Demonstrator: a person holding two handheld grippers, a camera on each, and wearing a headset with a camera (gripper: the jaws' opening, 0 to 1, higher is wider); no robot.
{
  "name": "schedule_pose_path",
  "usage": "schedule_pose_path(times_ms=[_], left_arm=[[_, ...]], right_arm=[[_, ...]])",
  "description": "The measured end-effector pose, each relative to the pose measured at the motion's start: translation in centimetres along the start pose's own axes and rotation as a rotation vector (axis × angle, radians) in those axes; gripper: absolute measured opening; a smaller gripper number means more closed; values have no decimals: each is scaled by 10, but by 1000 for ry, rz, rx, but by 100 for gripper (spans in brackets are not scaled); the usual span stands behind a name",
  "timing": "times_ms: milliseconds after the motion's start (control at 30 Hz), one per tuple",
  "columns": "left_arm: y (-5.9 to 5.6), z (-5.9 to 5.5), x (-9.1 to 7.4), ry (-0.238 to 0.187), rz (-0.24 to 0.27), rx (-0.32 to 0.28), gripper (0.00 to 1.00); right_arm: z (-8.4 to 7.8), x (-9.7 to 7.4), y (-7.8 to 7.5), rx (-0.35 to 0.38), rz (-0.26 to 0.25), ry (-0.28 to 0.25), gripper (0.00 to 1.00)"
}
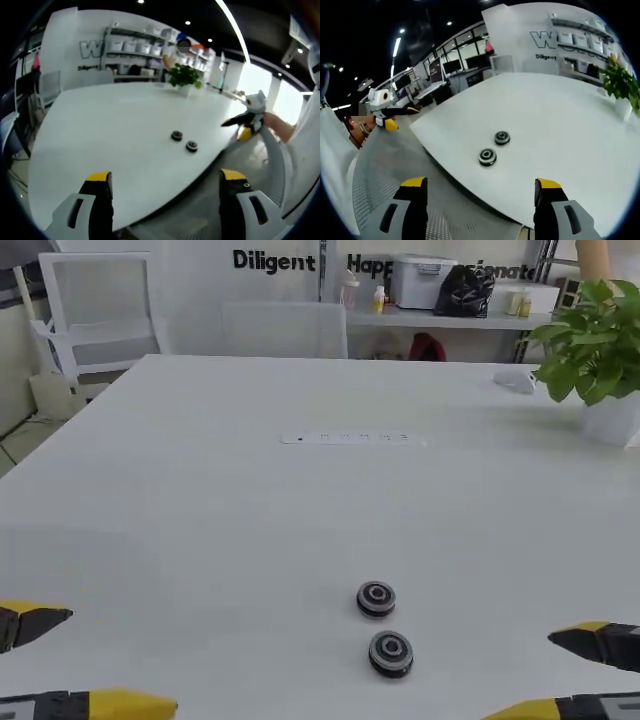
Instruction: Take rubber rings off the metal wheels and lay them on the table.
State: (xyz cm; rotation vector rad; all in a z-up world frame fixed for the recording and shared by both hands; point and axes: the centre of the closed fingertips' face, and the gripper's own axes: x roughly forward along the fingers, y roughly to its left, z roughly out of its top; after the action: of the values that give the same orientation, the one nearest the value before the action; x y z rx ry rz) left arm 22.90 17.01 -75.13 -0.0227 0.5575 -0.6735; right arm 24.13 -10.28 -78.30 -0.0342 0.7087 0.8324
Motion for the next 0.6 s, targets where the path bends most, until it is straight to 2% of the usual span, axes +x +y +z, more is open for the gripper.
schedule_pose_path(times_ms=[400,600], left_arm=[[-1,-1,1,7,-10,7,90],[-2,-3,5,31,-11,27,91]], right_arm=[[-2,1,1,-5,7,19,89],[-4,3,-1,-15,5,40,88]])
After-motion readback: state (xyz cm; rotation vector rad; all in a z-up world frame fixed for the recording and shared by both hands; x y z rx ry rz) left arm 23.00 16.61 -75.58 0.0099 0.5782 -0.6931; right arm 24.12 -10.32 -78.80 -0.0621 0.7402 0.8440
